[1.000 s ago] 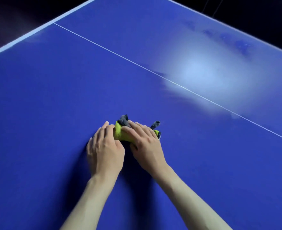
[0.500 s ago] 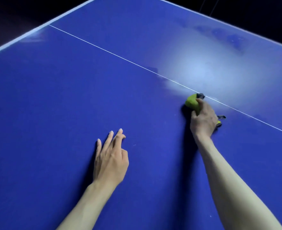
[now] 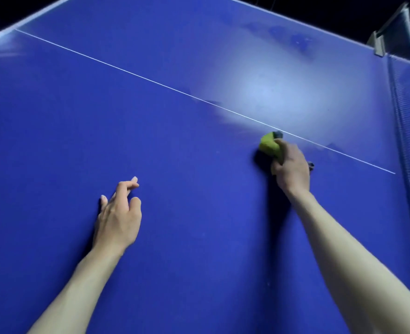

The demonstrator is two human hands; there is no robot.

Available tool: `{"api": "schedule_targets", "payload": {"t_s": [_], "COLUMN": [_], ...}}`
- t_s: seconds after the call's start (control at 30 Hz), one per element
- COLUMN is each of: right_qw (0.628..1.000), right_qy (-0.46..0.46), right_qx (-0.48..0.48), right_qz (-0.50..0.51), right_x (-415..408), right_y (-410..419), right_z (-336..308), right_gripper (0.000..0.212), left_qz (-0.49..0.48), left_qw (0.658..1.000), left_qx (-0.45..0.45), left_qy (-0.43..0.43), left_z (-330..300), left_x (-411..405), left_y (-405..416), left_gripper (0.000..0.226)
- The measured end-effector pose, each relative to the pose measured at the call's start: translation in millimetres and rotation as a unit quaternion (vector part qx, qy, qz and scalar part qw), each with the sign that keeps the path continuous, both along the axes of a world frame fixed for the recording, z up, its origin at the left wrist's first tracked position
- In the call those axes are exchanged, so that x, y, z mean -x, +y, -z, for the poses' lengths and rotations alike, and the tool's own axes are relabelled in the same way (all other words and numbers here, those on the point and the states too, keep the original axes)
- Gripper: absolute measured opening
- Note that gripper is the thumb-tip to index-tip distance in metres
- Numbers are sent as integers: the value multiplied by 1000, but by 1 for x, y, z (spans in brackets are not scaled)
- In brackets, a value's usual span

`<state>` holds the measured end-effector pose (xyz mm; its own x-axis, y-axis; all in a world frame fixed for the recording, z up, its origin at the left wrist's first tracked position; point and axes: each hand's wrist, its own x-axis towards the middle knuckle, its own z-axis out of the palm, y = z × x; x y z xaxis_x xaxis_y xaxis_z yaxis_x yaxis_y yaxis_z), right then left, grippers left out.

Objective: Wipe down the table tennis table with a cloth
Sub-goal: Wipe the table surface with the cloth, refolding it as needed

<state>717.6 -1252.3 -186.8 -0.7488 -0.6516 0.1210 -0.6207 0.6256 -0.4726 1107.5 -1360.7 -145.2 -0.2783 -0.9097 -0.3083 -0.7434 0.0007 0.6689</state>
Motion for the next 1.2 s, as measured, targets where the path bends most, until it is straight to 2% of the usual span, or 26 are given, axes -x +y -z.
{"api": "schedule_targets", "payload": {"t_s": [0.07,0.1,0.17,0.3,0.4,0.47,0.53,0.57,0.63,0.7,0.77,0.83,0.9,1.0,1.1,1.17,1.2], "right_qw": [991,986,990,995,964,932,913,918,950,984,999,999,999,995,959,925,921], "right_qy": [-32,-36,-17,9,31,47,70,75,54,7,-27,-32,-8,2,29,64,83], "right_qx": [-10,-5,23,65,12,-14,-11,-4,5,5,3,8,14,45,-16,-29,-25], "right_qz": [128,161,138,-76,-262,-360,-402,-390,-308,-176,-42,36,35,-86,-282,-373,-380], "right_x": [38,35,1,-97,-164,-162,-115,-84,-19,47,96,108,76,-6,-80,-74,-50], "right_y": [10,8,-8,-11,14,28,28,26,27,37,46,44,37,55,102,120,122], "right_z": [-5,-4,-1,8,7,6,5,5,3,2,0,2,5,4,3,2,3], "right_gripper": [63,62,60,64,64,65,64,65,69,73,70,66,64,65,65,63,63], "left_qz": [-13,-24,-46,-52,-19,0,13,16,21,46,90,116,122,124,139,159,171], "left_qw": [1000,999,999,994,982,978,978,980,985,985,981,978,977,976,964,951,944], "left_qx": [-19,-24,-13,90,171,196,197,187,164,164,173,171,167,168,187,189,185], "left_qy": [17,22,26,41,73,77,70,64,54,36,4,-23,-41,-63,-131,-187,-211], "left_z": [1,0,-3,0,3,2,1,1,4,8,15,20,20,14,4,0,0], "left_x": [1,1,5,27,49,64,76,81,87,92,97,106,119,143,162,172,177], "left_y": [-2,-3,-2,20,41,57,70,76,88,98,107,113,116,115,112,112,114], "left_gripper": [32,33,33,30,30,30,29,29,29,31,33,35,38,45,54,55,55]}}
